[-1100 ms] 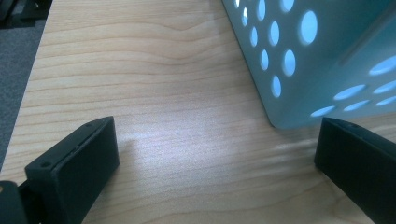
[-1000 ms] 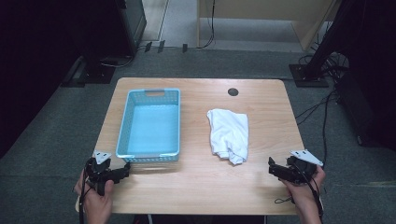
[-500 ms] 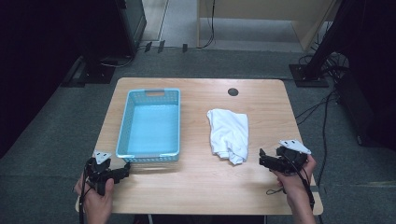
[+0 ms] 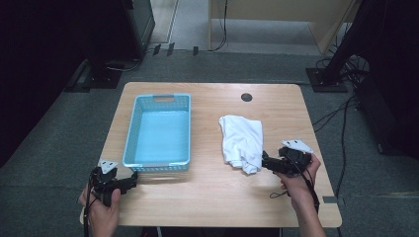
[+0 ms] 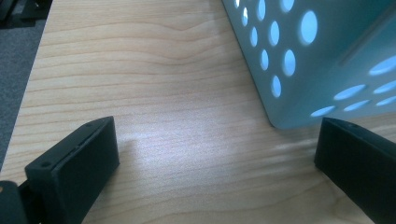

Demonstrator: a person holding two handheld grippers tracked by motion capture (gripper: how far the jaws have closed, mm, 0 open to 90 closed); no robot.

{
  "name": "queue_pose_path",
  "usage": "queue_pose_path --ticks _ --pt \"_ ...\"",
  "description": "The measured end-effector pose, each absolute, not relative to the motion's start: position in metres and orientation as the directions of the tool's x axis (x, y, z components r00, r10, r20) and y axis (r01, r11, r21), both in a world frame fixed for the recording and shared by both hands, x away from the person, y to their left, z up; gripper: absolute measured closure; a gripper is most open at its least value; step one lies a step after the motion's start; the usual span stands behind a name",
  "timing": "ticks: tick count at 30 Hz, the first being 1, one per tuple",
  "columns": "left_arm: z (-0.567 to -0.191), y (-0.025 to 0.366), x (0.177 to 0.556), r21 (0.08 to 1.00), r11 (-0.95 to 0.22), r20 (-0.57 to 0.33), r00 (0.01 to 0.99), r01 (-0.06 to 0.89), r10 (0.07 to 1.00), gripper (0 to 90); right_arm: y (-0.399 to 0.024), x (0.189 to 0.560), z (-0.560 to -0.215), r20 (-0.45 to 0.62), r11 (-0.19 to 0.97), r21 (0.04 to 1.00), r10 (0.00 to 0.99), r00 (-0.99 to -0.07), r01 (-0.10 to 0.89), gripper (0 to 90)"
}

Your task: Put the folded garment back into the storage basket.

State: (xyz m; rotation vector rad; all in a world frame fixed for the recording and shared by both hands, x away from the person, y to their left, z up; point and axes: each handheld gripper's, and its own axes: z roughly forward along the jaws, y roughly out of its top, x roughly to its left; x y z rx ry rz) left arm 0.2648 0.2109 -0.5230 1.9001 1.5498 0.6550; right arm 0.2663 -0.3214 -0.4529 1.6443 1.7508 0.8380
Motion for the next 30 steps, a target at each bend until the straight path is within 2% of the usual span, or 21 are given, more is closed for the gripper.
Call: queue_pose_path --ticks 30 --pt "-0.523 0.211 0.265 0.712 -0.144 0.006 0.199 0.687 0.980 0.0 -0.256 0.313 -0.465 0.030 0.039 0.757 0.995 -0.094 0.652 0.0"
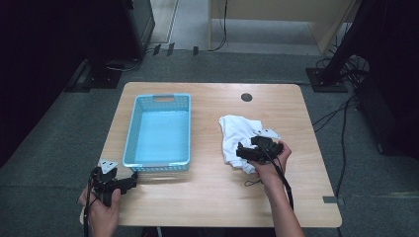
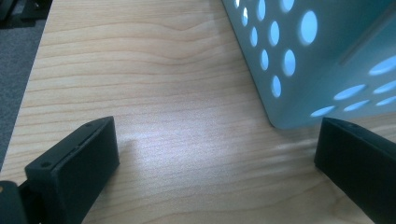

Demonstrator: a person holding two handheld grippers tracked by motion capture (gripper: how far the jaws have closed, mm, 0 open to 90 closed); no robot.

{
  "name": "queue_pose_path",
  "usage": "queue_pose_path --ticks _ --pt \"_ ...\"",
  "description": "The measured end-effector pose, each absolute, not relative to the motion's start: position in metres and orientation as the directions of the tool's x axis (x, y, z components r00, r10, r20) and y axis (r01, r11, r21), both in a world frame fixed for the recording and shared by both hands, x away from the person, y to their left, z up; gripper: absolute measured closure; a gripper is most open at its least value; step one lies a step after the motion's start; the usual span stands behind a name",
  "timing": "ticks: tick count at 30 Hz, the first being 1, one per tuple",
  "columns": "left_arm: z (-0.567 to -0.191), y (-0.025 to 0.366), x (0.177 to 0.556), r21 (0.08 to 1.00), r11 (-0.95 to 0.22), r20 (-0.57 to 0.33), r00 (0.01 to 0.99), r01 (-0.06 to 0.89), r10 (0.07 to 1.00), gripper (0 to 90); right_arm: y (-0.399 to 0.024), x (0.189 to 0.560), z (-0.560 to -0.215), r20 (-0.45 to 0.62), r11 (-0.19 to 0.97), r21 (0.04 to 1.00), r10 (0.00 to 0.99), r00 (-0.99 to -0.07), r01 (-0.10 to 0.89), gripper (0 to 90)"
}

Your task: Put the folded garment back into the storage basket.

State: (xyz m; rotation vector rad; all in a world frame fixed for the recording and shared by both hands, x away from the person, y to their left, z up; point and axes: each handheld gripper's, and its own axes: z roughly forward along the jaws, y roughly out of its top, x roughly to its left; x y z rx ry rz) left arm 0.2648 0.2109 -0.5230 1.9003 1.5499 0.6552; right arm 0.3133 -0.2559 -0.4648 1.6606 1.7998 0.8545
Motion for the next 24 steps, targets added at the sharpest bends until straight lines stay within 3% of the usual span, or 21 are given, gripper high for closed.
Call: queue_pose_path --ticks 24 --pt "-0.523 0.211 0.265 0.712 -0.144 0.006 0.199 0.687 0.980 0.0 -0.244 0.348 -0.493 0.054 -0.005 0.715 0.997 -0.049 0.699 0.2"
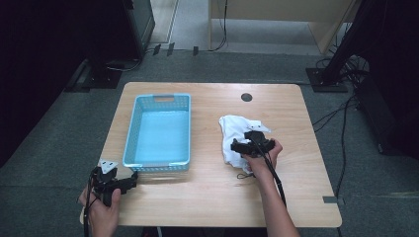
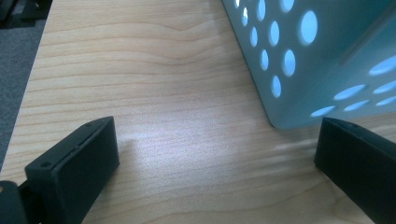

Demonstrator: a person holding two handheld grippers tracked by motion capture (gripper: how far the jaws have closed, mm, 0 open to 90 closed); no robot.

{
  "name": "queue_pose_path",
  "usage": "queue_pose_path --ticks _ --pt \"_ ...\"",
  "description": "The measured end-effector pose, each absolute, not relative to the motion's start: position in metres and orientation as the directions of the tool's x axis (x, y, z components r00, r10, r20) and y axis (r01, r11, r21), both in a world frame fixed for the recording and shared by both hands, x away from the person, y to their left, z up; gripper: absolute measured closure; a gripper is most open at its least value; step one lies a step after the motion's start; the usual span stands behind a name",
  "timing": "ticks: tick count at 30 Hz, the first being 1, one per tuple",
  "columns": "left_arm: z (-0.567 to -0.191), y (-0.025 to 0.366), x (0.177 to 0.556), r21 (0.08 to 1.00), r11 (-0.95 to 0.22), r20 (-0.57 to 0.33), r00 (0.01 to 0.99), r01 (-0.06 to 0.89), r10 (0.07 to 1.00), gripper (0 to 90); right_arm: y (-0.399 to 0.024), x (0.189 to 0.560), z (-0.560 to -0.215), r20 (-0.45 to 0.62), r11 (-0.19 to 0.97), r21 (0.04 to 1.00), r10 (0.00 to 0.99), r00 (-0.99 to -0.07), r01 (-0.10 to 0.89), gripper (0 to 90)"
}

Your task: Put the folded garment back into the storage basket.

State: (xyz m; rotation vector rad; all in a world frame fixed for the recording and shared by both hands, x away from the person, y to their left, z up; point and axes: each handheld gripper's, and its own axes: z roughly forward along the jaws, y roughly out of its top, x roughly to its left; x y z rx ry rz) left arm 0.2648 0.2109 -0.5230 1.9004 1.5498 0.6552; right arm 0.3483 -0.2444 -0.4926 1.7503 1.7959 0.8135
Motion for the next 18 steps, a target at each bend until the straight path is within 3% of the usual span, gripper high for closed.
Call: queue_pose_path --ticks 9,18 --pt "-0.523 0.211 0.265 0.712 -0.143 0.006 0.199 0.687 0.980 0.0 -0.236 0.365 -0.498 0.100 -0.058 0.667 0.995 -0.012 0.743 0.0" --pt "-0.523 0.211 0.265 0.714 -0.141 0.004 0.197 0.686 0.980 0.0 -0.226 0.376 -0.506 0.044 -0.025 0.635 0.999 -0.004 0.772 0.0"
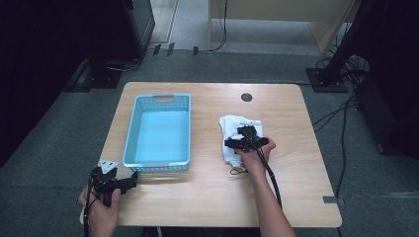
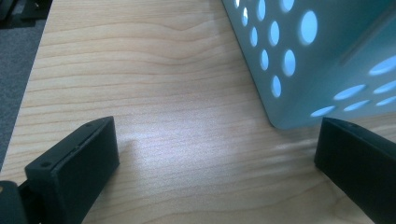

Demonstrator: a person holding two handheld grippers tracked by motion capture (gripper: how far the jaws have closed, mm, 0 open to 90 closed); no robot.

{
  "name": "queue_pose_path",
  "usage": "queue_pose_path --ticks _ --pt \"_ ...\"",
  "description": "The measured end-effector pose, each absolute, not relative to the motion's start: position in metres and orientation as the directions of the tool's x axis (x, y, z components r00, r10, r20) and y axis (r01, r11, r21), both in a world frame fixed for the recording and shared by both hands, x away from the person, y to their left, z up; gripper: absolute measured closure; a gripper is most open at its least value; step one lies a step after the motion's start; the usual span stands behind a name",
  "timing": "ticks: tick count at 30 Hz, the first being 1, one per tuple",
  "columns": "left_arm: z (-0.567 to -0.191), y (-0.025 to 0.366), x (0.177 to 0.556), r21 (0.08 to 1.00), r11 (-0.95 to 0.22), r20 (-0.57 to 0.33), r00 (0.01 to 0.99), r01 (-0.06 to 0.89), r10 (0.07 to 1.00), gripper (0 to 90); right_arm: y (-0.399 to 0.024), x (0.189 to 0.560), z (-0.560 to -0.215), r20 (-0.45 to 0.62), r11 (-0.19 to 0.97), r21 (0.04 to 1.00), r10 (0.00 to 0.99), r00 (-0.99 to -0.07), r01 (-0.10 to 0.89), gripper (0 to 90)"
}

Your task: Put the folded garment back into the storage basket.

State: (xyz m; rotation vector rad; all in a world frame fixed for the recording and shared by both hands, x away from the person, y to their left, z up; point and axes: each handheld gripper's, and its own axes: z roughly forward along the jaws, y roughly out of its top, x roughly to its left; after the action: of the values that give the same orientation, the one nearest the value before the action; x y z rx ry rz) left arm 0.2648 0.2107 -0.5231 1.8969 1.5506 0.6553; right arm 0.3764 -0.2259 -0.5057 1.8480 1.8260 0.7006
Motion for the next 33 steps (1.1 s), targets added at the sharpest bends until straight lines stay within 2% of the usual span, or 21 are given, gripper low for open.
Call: queue_pose_path --ticks 5,11,16,20,23,26,33 --pt "-0.523 0.211 0.265 0.713 -0.141 0.004 0.197 0.686 0.980 0.0 -0.223 0.378 -0.514 0.041 -0.014 0.619 0.999 -0.014 0.785 0.0" --pt "-0.523 0.211 0.265 0.713 -0.143 0.006 0.198 0.687 0.980 0.0 -0.223 0.371 -0.521 0.023 0.017 0.681 0.999 -0.044 0.733 0.0" --pt "-0.523 0.211 0.265 0.713 -0.143 0.006 0.198 0.687 0.980 0.0 -0.224 0.368 -0.522 0.017 0.029 0.690 0.998 -0.057 0.723 0.8" --pt "-0.523 0.211 0.265 0.712 -0.143 0.006 0.198 0.687 0.980 0.0 -0.228 0.366 -0.520 0.018 0.012 0.707 0.999 -0.036 0.707 14.0" --pt "-0.523 0.211 0.265 0.713 -0.143 0.006 0.198 0.687 0.980 0.0 -0.233 0.362 -0.520 0.025 -0.014 0.733 1.000 -0.007 0.680 29.4" --pt "-0.523 0.211 0.265 0.712 -0.143 0.006 0.198 0.687 0.980 0.0 -0.236 0.360 -0.521 0.024 -0.015 0.745 1.000 -0.004 0.667 35.3" --pt "-0.523 0.211 0.265 0.713 -0.143 0.006 0.198 0.687 0.980 0.0 -0.240 0.359 -0.522 0.017 -0.057 0.770 0.998 0.068 0.635 58.6"
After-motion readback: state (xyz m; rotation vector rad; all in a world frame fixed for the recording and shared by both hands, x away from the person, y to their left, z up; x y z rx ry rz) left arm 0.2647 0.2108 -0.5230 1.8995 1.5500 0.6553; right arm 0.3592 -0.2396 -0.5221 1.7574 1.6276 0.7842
